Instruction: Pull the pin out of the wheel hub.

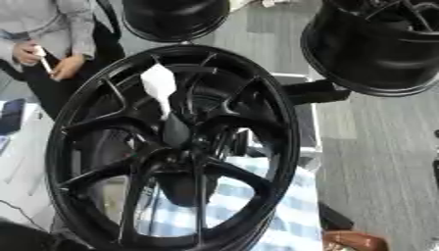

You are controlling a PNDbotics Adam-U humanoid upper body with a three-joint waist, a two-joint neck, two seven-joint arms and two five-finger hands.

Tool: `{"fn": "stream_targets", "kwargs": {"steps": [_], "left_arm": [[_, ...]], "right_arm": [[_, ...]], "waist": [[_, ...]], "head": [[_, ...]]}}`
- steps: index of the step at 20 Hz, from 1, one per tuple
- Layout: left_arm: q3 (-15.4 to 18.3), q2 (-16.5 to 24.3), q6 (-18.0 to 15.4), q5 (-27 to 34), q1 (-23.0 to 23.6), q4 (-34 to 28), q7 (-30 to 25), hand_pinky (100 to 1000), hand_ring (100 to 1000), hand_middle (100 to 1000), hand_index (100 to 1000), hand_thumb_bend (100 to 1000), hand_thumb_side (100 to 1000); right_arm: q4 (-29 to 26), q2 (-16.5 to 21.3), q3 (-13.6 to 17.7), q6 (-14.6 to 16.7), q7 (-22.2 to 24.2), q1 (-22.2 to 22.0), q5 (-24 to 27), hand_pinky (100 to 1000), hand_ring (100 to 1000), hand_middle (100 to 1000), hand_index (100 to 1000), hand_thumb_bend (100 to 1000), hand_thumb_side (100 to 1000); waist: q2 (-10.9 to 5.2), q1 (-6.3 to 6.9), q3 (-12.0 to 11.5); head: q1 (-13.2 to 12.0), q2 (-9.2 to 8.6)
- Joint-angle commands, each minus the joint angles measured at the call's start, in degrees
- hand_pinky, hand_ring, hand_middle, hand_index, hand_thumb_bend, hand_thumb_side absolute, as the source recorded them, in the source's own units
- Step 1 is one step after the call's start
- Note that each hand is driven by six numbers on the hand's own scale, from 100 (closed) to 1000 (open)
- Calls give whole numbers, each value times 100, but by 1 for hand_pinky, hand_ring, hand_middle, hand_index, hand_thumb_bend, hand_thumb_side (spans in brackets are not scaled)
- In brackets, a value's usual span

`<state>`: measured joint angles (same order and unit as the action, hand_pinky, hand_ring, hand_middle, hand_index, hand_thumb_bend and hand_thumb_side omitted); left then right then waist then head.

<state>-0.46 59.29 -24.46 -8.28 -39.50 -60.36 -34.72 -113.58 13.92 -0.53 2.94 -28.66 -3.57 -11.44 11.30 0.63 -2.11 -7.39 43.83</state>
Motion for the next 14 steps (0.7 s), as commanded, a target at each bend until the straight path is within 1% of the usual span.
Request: {"fn": "stream_targets", "kwargs": {"steps": [1, 6, 9, 12, 13, 14], "left_arm": [[103, 170, 157, 498, -99, -141, 262, 814, 748, 660, 813, 100, 455], [144, 184, 291, 894, -65, -334, 538, 798, 721, 623, 803, 100, 449], [205, 135, 359, 1257, -12, -570, 857, 790, 705, 607, 801, 100, 454], [232, 62, 442, 1797, 213, -1222, 1331, 780, 694, 596, 796, 100, 429], [236, 20, 481, 1993, 328, -1521, 1483, 779, 692, 595, 796, 100, 473], [246, -42, 547, 2180, 451, -1841, 1642, 777, 690, 595, 797, 100, 378]], "right_arm": [[-102, 88, 38, 20, 5, 24, 2, 761, 609, 479, 645, 100, 661], [-102, 125, 44, 51, 1, 27, -3, 762, 610, 479, 645, 100, 659], [-102, 130, 42, 59, 6, 22, -1, 762, 610, 479, 645, 100, 659], [-102, 134, 45, 78, 4, 31, -9, 762, 610, 480, 646, 100, 658], [-102, 133, 45, 83, 4, 36, -11, 762, 610, 480, 646, 100, 658], [-102, 131, 45, 87, 3, 42, -11, 762, 610, 480, 646, 100, 655]], "waist": [[-78, 20, 0], [-86, 11, -13], [-84, -2, -21], [-70, -17, -29], [-64, -21, -33], [-59, -25, -37]], "head": [[-6, 29], [-6, 29], [-5, 29], [-2, 29], [-1, 29], [-2, 29]]}}
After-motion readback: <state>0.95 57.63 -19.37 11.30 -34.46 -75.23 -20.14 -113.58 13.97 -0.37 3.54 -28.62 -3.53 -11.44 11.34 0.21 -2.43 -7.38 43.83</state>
